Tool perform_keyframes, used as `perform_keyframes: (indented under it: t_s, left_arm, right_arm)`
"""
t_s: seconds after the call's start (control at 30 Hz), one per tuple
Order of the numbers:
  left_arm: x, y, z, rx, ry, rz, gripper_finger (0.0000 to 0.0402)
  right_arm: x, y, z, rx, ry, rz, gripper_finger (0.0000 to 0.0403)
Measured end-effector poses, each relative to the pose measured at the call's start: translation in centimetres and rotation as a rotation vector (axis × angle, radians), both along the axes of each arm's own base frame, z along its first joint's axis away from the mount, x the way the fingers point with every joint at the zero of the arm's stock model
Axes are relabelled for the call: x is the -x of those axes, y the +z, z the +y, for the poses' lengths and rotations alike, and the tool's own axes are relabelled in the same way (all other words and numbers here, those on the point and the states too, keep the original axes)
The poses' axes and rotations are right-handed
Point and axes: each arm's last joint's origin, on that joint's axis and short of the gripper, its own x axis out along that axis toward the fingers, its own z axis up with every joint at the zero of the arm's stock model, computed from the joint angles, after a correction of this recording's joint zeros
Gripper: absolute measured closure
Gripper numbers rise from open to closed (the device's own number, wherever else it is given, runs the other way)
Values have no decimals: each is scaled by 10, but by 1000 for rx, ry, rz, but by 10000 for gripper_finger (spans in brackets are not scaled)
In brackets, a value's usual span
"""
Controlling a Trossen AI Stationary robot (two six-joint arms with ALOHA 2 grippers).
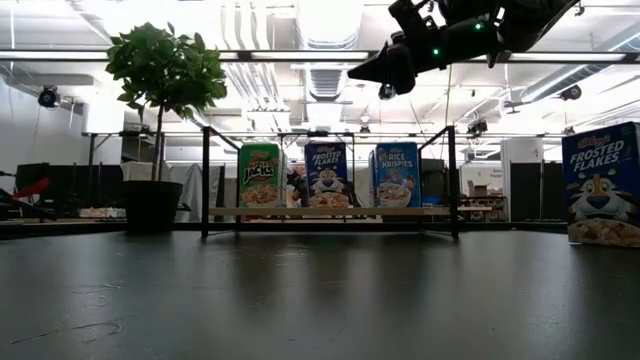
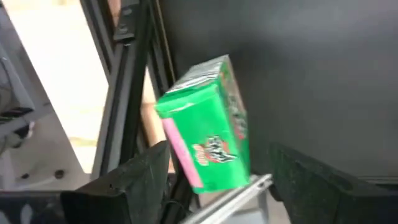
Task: Stack cereal on shelf
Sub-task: Put the green cereal box aligned with the other green cereal boxes on the shelf
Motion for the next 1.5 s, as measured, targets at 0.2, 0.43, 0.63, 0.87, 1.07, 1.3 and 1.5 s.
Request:
perform_keyframes:
  t_s: [0.2, 0.43, 0.63, 0.87, 1.07, 1.3, 1.5]
  left_arm:
    - [4, -7, -4, -51, -13, 52, 148]
    - [5, -15, -11, -85, -30, 71, 147]
    - [5, -22, -16, -104, -45, 83, 164]
    - [3, -25, -19, -108, -51, 86, 196]
    - [3, -26, -18, -120, -62, 68, 222]
    - [-4, -24, -11, -182, -74, -8, 229]
    - [-39, -15, 19, -381, -288, -241, 230]
  right_arm:
    - [0, -1, 0, -3, 0, 5, 390]
    - [0, -1, 0, -6, 0, 11, 390]
    - [0, -2, 0, -7, 0, 15, 390]
    - [0, -2, 0, -9, 0, 19, 390]
    - [0, -3, 0, -19, -1, 22, 390]
    - [0, -3, 0, -21, -1, 29, 390]
    - [0, -5, 0, -25, -2, 40, 390]
